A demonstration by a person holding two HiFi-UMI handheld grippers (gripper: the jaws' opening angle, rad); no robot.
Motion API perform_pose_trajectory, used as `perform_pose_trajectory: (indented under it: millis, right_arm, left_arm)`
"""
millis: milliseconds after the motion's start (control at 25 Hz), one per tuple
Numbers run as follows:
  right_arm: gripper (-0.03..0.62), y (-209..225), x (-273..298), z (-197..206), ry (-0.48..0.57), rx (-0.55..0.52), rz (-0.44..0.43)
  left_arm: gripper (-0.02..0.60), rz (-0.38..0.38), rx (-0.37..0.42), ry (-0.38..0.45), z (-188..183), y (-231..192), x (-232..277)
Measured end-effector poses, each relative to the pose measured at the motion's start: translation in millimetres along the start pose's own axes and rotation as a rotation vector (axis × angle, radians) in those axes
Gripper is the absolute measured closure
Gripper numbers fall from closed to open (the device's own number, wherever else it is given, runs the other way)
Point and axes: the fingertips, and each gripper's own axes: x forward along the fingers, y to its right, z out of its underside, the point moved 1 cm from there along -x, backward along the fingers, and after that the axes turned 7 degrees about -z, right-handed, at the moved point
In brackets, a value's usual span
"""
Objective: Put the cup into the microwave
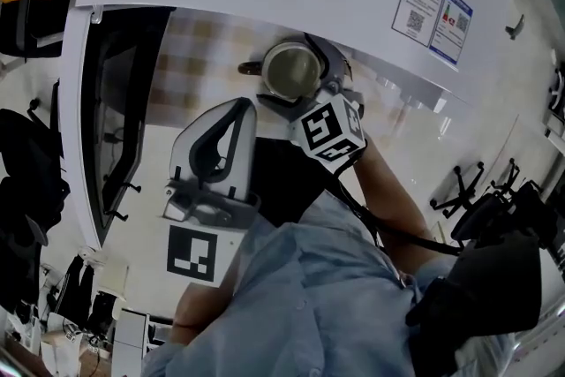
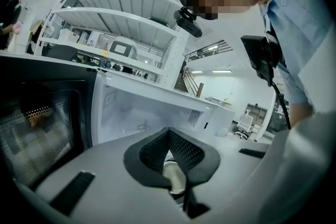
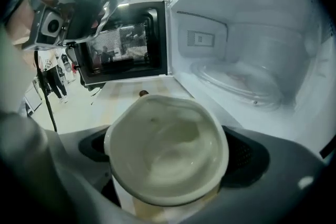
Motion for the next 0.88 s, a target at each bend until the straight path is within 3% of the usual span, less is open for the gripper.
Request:
perform_pose_trajectory:
  millis: [440,880]
  right_arm:
    - [0.033,1.0,2.7,6.5,-0.019,-0.062,0.007]
    - [0.037,4.2,-1.9,2.9,0.016,-0.006,0.056]
  left_arm:
    - [0.577,-0.003,-0.008,-0.012,4.3,-1.5,2.3]
    - [0.577,-0.012,-0.002,-0.006,4.3,1.5,1.0]
